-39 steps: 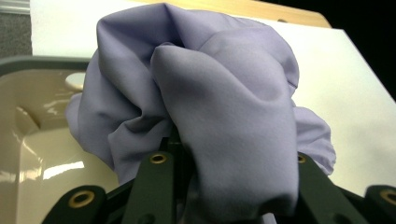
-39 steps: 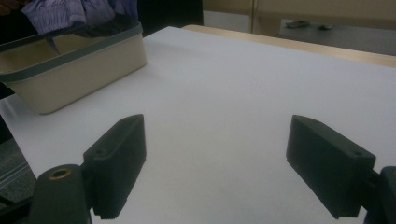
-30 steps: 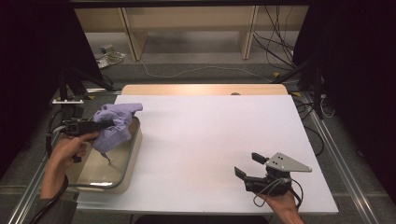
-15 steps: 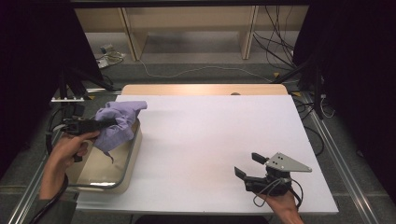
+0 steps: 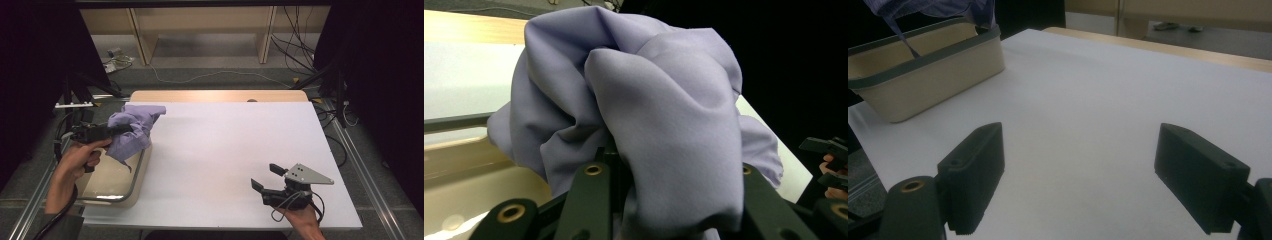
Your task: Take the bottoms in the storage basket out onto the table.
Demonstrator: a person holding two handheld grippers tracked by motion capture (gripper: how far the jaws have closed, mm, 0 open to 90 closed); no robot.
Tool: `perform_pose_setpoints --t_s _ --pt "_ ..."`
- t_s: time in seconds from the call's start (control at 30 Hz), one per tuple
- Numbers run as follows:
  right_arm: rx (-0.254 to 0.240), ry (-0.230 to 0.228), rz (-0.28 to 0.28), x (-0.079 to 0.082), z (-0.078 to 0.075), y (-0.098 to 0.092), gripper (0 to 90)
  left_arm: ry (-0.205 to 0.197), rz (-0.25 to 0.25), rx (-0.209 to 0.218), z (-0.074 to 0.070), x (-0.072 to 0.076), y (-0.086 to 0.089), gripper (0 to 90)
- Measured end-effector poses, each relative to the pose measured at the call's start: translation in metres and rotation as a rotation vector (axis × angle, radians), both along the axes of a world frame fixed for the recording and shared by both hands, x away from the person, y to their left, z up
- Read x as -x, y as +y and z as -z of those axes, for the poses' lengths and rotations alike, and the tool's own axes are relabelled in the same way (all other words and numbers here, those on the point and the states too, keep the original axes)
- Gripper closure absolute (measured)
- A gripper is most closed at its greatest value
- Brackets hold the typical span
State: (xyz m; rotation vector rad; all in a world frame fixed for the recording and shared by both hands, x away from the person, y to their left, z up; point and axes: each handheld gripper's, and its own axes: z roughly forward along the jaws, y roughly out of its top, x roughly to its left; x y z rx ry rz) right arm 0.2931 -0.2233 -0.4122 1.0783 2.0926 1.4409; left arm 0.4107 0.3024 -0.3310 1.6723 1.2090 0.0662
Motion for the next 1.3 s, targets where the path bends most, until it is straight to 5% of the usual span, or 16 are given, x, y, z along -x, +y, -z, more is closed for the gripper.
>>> perform_pose_setpoints --t_s 0.7,1.3 --pt "0.000 -0.003 -0.001 0.000 0.000 0.000 21.0 -0.037 0.082 0.046 -0.009 0.004 -0.031 68.3" --pt "0.002 -0.003 -0.001 0.000 0.000 0.000 21.1 -0.058 0.165 0.026 -0.012 0.009 -0.063 68.3"
